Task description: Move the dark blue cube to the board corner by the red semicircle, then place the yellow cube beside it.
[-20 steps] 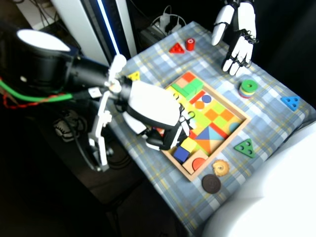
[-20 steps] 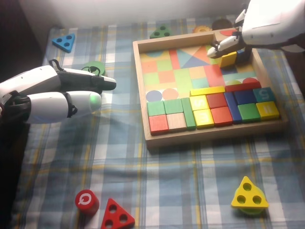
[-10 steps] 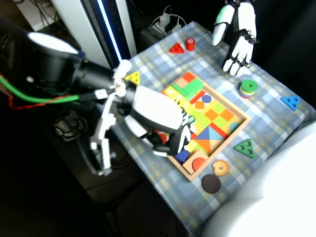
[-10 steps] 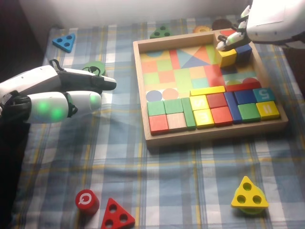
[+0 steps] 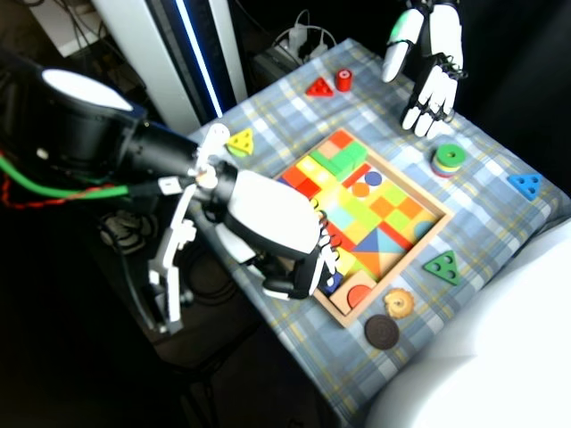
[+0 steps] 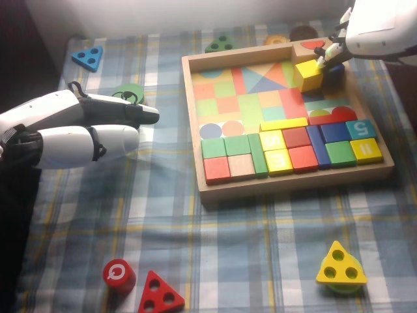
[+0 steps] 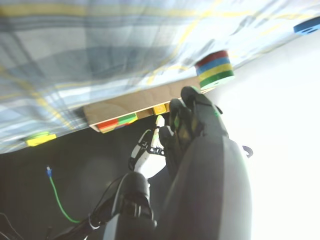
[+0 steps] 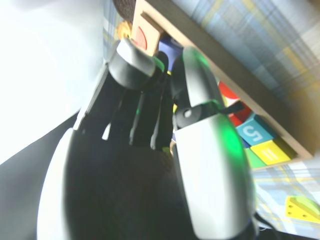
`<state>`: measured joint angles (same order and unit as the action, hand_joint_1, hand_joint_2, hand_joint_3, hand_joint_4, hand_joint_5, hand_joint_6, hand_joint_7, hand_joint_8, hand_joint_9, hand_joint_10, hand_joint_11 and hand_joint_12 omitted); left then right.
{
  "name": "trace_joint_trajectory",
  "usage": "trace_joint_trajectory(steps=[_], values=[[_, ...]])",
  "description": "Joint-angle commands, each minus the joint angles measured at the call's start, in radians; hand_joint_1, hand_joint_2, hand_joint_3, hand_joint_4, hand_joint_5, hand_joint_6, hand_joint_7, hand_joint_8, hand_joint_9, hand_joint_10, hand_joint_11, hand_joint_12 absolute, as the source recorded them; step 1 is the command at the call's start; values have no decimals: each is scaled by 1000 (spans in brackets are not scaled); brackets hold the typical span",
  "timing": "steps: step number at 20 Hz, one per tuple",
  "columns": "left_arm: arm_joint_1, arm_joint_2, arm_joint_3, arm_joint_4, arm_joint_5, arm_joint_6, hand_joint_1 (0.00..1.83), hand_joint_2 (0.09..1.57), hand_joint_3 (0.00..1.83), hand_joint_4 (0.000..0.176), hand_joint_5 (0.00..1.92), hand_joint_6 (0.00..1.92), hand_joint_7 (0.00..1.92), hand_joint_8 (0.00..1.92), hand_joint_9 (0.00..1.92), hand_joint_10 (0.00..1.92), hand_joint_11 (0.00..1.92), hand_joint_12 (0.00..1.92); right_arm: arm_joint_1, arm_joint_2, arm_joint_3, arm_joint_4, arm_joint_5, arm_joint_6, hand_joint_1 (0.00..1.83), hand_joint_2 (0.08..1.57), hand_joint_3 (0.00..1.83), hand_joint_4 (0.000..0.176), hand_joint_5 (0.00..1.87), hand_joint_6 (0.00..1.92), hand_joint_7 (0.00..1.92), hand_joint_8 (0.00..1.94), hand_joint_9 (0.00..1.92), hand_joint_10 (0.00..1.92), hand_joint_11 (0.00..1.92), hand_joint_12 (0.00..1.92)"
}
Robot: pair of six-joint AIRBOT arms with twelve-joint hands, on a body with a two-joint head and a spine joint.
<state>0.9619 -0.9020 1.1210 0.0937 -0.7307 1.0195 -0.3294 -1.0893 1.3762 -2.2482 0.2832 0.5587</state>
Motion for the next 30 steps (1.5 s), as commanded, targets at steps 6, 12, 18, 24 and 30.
trace_joint_trajectory(steps=[6, 12, 18, 24, 30], values=[[-12, -3, 3, -18, -115, -7, 325, 1322, 0, 0, 538, 2, 421, 1, 464, 2, 262, 325, 36, 25, -54, 2, -62, -2, 1498, 1191, 4, 0, 417, 2, 812, 1941, 1086, 1921, 1266, 1921], [-12, -3, 3, -18, -117, -7, 329, 1319, 0, 0, 539, 5, 435, 7, 486, 11, 281, 321, 71, 38, -77, 12, -41, -11, 1569, 1151, 0, 0, 396, 5, 820, 1941, 1095, 1921, 1298, 1921], [-12, -3, 4, -18, -120, -7, 339, 1328, 4, 0, 532, 2, 403, 1, 445, 2, 235, 311, 14, -36, -20, 48, -11, -11, 1550, 1169, 0, 0, 404, 7, 957, 1940, 1195, 1921, 1259, 1921], [-12, -3, 4, -18, -121, -7, 341, 1341, 2, 0, 520, 0, 378, 0, 414, 0, 205, 295, 15, -36, -15, 48, -19, -14, 1516, 1181, 1, 17, 345, 4, 1000, 1941, 1351, 1921, 1404, 1921], [-12, -3, 3, -18, -119, -7, 360, 1334, 0, 0, 525, 0, 401, 4, 442, 7, 228, 305, 3, -50, 32, 48, -41, -14, 1521, 1195, 3, 0, 351, 4, 903, 1941, 1170, 1921, 1244, 1921]])
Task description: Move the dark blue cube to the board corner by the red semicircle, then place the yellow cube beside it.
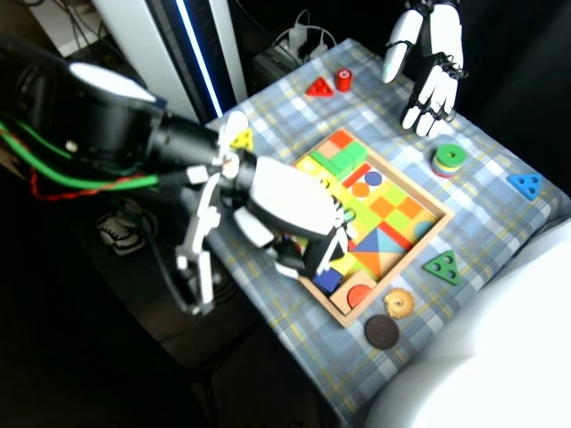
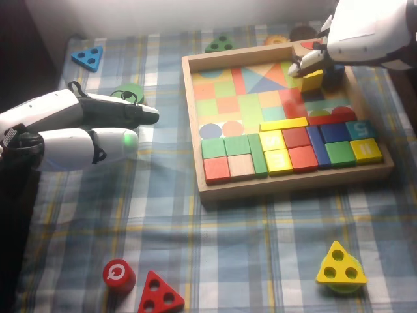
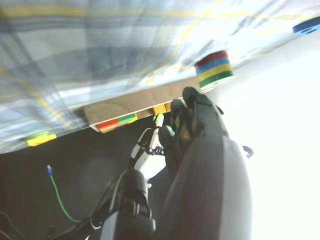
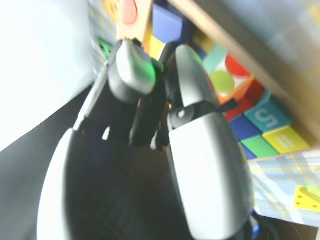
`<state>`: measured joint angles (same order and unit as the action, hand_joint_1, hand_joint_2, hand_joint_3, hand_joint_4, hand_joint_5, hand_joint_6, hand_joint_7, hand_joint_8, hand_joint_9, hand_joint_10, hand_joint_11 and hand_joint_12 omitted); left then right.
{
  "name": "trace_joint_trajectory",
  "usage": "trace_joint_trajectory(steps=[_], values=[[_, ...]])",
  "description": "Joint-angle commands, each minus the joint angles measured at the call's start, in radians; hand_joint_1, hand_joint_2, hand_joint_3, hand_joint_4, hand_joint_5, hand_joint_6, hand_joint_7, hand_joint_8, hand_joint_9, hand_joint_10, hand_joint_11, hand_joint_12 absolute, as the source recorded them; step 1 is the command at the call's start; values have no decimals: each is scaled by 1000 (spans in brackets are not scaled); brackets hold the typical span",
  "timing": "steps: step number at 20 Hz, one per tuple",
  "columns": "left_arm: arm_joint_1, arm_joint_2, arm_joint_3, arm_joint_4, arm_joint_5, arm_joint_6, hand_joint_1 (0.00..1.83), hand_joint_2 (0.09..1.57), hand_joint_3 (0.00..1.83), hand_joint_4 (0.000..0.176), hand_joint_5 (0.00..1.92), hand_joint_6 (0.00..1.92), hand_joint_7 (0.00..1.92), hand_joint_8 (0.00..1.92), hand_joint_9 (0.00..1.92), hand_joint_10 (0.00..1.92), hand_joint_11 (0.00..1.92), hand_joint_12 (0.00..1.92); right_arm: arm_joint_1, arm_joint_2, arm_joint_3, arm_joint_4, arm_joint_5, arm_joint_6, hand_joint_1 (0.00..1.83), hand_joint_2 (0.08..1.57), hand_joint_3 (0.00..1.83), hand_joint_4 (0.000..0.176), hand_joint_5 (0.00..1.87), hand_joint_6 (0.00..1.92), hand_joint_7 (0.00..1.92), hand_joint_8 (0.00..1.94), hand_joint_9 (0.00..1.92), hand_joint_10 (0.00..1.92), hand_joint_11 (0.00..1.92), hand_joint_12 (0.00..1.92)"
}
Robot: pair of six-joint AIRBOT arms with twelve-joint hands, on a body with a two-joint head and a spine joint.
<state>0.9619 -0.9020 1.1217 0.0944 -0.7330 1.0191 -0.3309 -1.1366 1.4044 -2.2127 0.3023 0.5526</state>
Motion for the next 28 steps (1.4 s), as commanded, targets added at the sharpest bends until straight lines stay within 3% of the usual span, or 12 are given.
trace_joint_trajectory(steps=[1, 5, 6, 9, 10, 12, 13, 15, 18, 20, 24, 28], values=[[-12, -3, 2, -18, -116, -7, 351, 1333, 0, 0, 524, 1, 410, 6, 457, 11, 243, 312, 5, -3, 10, 12, -62, -8, 1495, 1195, 2, 0, 376, 10, 928, 1941, 1177, 1921, 1263, 1921], [-12, -3, 2, -18, -114, -7, 338, 1337, 1, 0, 513, 0, 397, 0, 443, 3, 231, 306, 5, 5, 14, -1, -67, -8, 1463, 1194, 1, 0, 456, 13, 857, 1941, 1089, 1921, 1232, 1921], [-12, -3, 2, -18, -113, -7, 305, 1341, 2, 3, 502, 0, 392, 0, 436, 1, 226, 307, 5, 6, 14, -3, -68, -8, 1415, 1202, 1, 0, 501, 10, 770, 1941, 989, 1921, 1173, 1921], [-12, -3, 3, -17, -112, -7, 321, 1337, 0, 0, 507, 3, 397, 3, 442, 2, 235, 311, 5, 6, 14, -12, -71, -8, 1430, 1192, 0, 0, 553, 14, 748, 1941, 999, 1921, 1161, 1921], [-12, -3, 2, -17, -112, -7, 357, 1327, 0, 7, 509, 2, 410, 4, 463, 7, 259, 319, 5, 6, 14, -16, -75, -8, 1437, 1177, 0, 0, 609, 18, 866, 1941, 1115, 1921, 1290, 1921], [-12, -3, 2, -16, -112, -7, 345, 1333, 0, 18, 491, 1, 402, 1, 449, 0, 247, 313, 5, 6, 15, -20, -82, -8, 1355, 1172, 0, 0, 658, 15, 826, 1941, 1042, 1921, 1189, 1921], [-12, -3, 2, -16, -111, -7, 345, 1333, 0, 18, 491, 1, 402, 1, 449, 0, 247, 313, 5, 6, 17, -21, -85, -8, 1355, 1172, 0, 0, 658, 15, 826, 1941, 1042, 1921, 1189, 1921], [-12, -4, 2, -16, -111, -7, 328, 1332, 0, 0, 506, 5, 397, 0, 440, 0, 233, 309, 5, 6, 21, -21, -89, -8, 1373, 1181, 0, 0, 615, 3, 847, 1941, 1089, 1921, 1229, 1921], [-12, -5, 2, -16, -111, -7, 346, 1324, 0, 5, 522, 3, 414, 3, 466, 6, 255, 328, 5, 6, 21, -21, -91, -8, 1347, 1186, 1, 0, 588, 0, 841, 1941, 1091, 1921, 1241, 1921], [-12, -6, 2, -16, -111, -7, 360, 1324, 0, 0, 532, 6, 408, 0, 454, 0, 241, 323, 5, 6, 22, -22, -92, -8, 1457, 1162, 0, 0, 565, 2, 823, 1941, 1084, 1921, 1225, 1921], [-12, -6, 1, -16, -111, -7, 383, 1322, 0, 0, 534, 4, 408, 5, 446, 6, 236, 319, 5, 6, 23, -22, -94, -8, 1494, 1172, 0, 0, 486, 0, 832, 1941, 1090, 1921, 1229, 1921], [-12, -6, 2, -16, -111, -7, 364, 1327, 1, 0, 547, 3, 423, 3, 460, 4, 241, 314, 15, 21, 3, -21, -121, -8, 1439, 1168, 2, 0, 496, 2, 837, 1941, 1058, 1921, 1218, 1921]])
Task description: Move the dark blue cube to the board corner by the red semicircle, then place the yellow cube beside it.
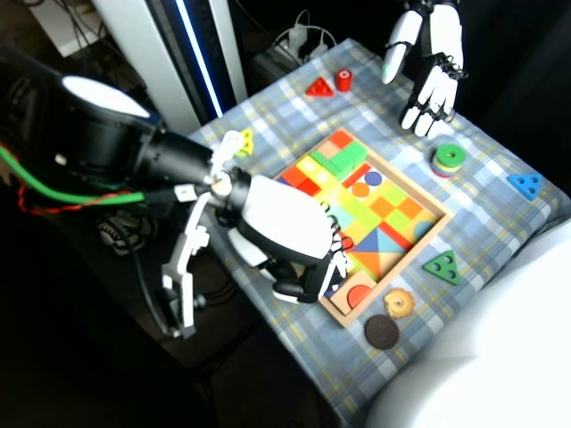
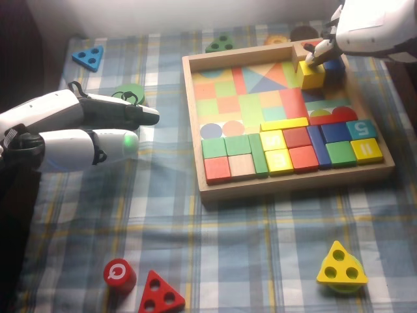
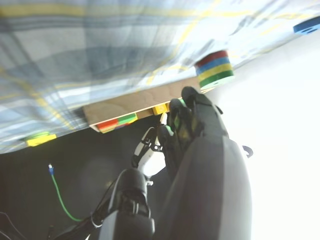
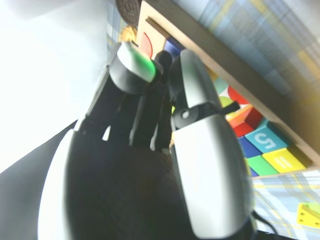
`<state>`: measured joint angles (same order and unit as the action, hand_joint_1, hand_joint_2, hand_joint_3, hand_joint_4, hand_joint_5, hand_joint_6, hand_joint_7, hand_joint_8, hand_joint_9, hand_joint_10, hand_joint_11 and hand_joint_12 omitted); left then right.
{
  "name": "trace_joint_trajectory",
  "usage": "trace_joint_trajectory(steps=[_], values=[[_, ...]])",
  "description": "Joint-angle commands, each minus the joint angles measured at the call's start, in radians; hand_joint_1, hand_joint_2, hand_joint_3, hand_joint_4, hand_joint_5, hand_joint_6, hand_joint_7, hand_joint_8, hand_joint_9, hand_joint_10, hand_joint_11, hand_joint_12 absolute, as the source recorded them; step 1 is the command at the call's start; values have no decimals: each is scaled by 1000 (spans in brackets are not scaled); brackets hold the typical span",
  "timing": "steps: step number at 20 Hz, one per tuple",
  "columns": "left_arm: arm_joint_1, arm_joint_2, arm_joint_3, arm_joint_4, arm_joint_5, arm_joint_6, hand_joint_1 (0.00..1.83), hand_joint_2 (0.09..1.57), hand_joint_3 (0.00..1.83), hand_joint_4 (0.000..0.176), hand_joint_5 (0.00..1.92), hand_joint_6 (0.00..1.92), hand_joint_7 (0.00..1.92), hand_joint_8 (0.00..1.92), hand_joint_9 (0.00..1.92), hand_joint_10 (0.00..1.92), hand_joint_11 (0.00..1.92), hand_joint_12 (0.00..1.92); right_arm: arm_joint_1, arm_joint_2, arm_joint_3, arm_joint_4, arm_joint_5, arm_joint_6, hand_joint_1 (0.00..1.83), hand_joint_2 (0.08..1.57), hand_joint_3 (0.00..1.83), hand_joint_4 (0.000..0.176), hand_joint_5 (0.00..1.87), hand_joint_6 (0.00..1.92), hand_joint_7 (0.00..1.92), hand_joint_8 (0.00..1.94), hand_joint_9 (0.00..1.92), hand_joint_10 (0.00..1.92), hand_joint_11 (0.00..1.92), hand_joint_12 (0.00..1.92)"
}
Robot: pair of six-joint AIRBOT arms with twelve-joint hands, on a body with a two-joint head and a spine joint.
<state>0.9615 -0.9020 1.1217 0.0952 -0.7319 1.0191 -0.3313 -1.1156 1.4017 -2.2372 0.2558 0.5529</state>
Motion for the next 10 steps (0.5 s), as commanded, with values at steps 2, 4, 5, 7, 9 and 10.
trace_joint_trajectory(steps=[2, 4, 5, 7, 9, 10], values=[[-11, -7, 2, -17, -112, -7, 378, 1327, 1, 0, 533, 0, 414, 2, 451, 3, 228, 310, 42, 23, -13, 3, -88, -9, 1515, 1152, 0, 0, 508, 5, 954, 1941, 1187, 1921, 1345, 1921], [-11, -9, 3, -17, -113, -7, 374, 1325, 0, 0, 532, 1, 415, 2, 450, 3, 235, 315, 64, 33, -17, 3, -94, -9, 1463, 1160, 2, 0, 479, 1, 997, 1941, 1210, 1921, 1353, 1921], [-11, -10, 4, -17, -113, -7, 336, 1330, 2, 0, 525, 1, 408, 1, 445, 0, 229, 315, 67, 34, -17, 3, -99, -9, 1455, 1164, 3, 0, 476, 2, 998, 1941, 1208, 1921, 1348, 1921], [-11, -11, 4, -17, -113, -7, 310, 1336, 2, 0, 520, 0, 392, 0, 423, 1, 219, 314, 74, 41, -19, 3, -106, -9, 1484, 1164, 0, 0, 491, 7, 1074, 1941, 1286, 1921, 1396, 1921], [-11, -11, 4, -17, -112, -7, 356, 1328, 0, 0, 520, 0, 399, 3, 427, 2, 219, 317, 83, 60, -32, 3, -112, -9, 1535, 1167, 0, 0, 472, 1, 1099, 1941, 1320, 1921, 1432, 1921], [-11, -11, 4, -17, -113, -7, 357, 1326, 0, 0, 521, 1, 403, 4, 429, 3, 218, 316, 85, 75, -47, 3, -112, -8, 1530, 1167, 0, 0, 467, 0, 1105, 1941, 1317, 1921, 1428, 1921]])
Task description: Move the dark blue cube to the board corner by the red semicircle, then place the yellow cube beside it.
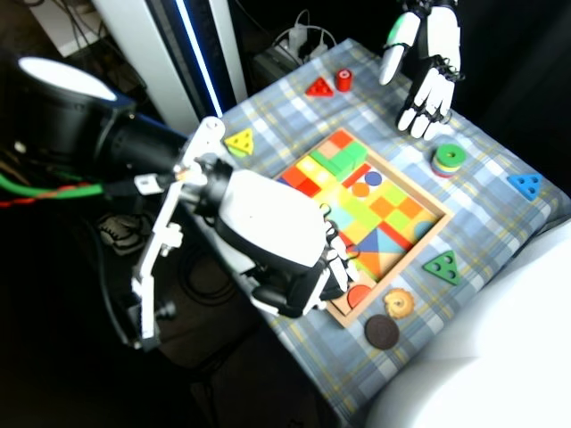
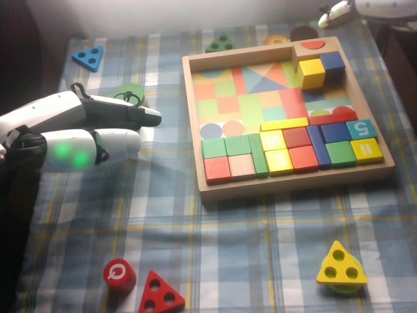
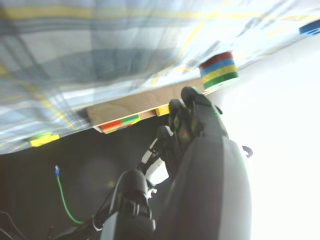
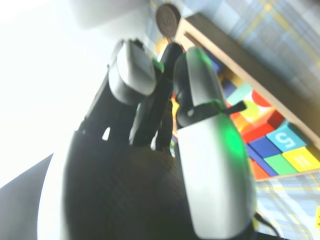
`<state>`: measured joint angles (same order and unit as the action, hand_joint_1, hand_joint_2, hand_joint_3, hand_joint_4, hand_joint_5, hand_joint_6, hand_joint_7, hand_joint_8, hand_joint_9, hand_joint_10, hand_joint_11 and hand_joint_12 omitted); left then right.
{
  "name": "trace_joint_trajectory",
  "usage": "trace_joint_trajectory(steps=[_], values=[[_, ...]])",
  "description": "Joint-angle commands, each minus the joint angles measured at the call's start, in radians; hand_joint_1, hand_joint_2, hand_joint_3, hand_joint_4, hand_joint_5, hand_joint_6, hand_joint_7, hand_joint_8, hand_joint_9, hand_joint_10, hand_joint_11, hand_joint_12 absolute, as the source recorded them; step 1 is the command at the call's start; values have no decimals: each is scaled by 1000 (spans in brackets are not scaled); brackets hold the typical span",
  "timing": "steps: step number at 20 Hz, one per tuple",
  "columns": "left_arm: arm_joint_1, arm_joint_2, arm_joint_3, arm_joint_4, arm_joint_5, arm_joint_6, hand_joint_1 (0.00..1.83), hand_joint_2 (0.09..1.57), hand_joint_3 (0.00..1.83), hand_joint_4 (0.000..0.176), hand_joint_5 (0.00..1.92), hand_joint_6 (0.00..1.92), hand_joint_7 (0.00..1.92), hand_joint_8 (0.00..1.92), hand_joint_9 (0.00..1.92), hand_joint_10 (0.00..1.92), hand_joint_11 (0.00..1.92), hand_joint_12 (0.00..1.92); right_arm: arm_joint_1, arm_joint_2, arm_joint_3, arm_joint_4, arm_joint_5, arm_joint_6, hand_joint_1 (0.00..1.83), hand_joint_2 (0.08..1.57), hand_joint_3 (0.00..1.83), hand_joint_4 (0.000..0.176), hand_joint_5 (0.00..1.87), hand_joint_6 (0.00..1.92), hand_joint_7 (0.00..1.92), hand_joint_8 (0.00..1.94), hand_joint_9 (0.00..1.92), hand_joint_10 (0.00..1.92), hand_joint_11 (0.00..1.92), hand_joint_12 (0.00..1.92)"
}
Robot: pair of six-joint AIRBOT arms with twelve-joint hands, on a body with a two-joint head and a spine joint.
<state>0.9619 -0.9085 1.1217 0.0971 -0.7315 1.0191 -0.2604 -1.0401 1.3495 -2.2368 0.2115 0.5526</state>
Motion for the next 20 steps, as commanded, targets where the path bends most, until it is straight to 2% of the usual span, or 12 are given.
trace_joint_trajectory(steps=[1, 4, 5, 8, 12, 15, 20], values=[[-12, -4, 4, -18, -113, -7, 360, 1327, 0, 0, 527, 3, 404, 4, 433, 4, 220, 317, 14, 18, -15, 5, -68, -8, 1528, 1175, 4, 0, 451, 0, 1108, 1941, 1313, 1921, 1423, 1921], [-12, -4, 4, -18, -113, -7, 383, 1328, 0, 0, 524, 1, 402, 1, 435, 3, 220, 322, 13, 96, -106, 13, -52, -8, 1512, 1177, 2, 0, 459, 3, 1030, 1941, 1225, 1921, 1360, 1921], [-12, -4, 4, -18, -113, -7, 401, 1325, 0, 0, 523, 0, 401, 1, 434, 2, 208, 322, 7, 117, -136, 26, -31, -8, 1566, 1161, 0, 0, 472, 6, 1024, 1941, 1219, 1921, 1370, 1921], [-11, -4, 4, -19, -113, -7, 375, 1323, 1, 0, 541, 3, 411, 2, 450, 5, 219, 346, -10, 124, -158, 45, -14, -8, 1644, 1143, 0, 0, 459, 3, 967, 1941, 1171, 1921, 1301, 1921], [-11, -5, 5, -19, -113, -7, 320, 1337, 3, 3, 515, 3, 396, 3, 434, 7, 212, 357, -56, 85, -129, 73, 1, -8, 1536, 1159, 2, 0, 404, 0, 924, 1941, 1087, 1921, 1187, 1921], [-11, -4, 4, -19, -113, -7, 325, 1334, 0, 0, 543, 9, 404, 8, 450, 11, 231, 366, -83, 56, -109, 84, 10, -9, 1563, 1153, 0, 0, 416, 1, 1041, 1941, 1179, 1921, 1275, 1921], [-11, -4, 4, -19, -113, -7, 336, 1336, 0, 0, 545, 5, 415, 7, 466, 11, 243, 378, -110, -10, -32, 84, 7, -9, 1485, 1184, 2, 0, 386, 0, 957, 1941, 1138, 1921, 1261, 1921]])
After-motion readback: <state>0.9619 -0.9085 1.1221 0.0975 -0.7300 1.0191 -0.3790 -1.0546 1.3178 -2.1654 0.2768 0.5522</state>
